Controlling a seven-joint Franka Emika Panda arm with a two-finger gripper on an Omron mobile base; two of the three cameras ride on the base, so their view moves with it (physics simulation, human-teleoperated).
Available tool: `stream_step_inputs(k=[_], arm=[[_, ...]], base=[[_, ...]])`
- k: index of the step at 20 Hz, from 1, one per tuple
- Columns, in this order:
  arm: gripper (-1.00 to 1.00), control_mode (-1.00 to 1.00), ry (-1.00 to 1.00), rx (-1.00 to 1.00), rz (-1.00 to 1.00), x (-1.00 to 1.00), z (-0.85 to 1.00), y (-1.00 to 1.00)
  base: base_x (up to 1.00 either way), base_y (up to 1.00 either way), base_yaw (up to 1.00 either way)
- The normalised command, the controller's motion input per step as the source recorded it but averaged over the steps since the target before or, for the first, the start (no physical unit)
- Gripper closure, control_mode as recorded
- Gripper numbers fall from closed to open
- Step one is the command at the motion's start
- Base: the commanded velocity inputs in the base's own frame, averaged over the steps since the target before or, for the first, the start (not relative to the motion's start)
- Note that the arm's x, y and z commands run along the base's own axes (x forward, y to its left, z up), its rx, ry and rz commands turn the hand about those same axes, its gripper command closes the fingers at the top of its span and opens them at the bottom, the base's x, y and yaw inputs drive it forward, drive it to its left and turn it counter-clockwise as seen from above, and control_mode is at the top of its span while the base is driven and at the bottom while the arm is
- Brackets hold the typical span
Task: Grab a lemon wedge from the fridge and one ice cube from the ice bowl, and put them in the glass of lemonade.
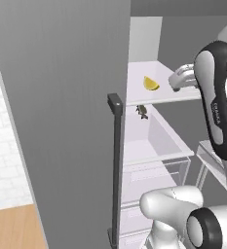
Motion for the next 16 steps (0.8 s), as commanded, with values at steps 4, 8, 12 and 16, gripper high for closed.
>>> stream_step_inputs(k=[4,8,12,16], arm=[[-1.00,-1.00,0.02,-0.03,-0.03,0.99,-0.88,0.07],[-1.00,-1.00,0.07,-0.05,-0.02,1.00,-0.48,0.01],[-1.00,-1.00,0.00,0.00,0.00,0.63,0.32,0.00],[-1.00,-1.00,0.00,-0.01,0.00,0.70,0.22,0.00]], base=[[0.00,0.00,0.00],[0.00,0.00,0.00],[0.00,0.00,0.00],[0.00,0.00,0.00]])
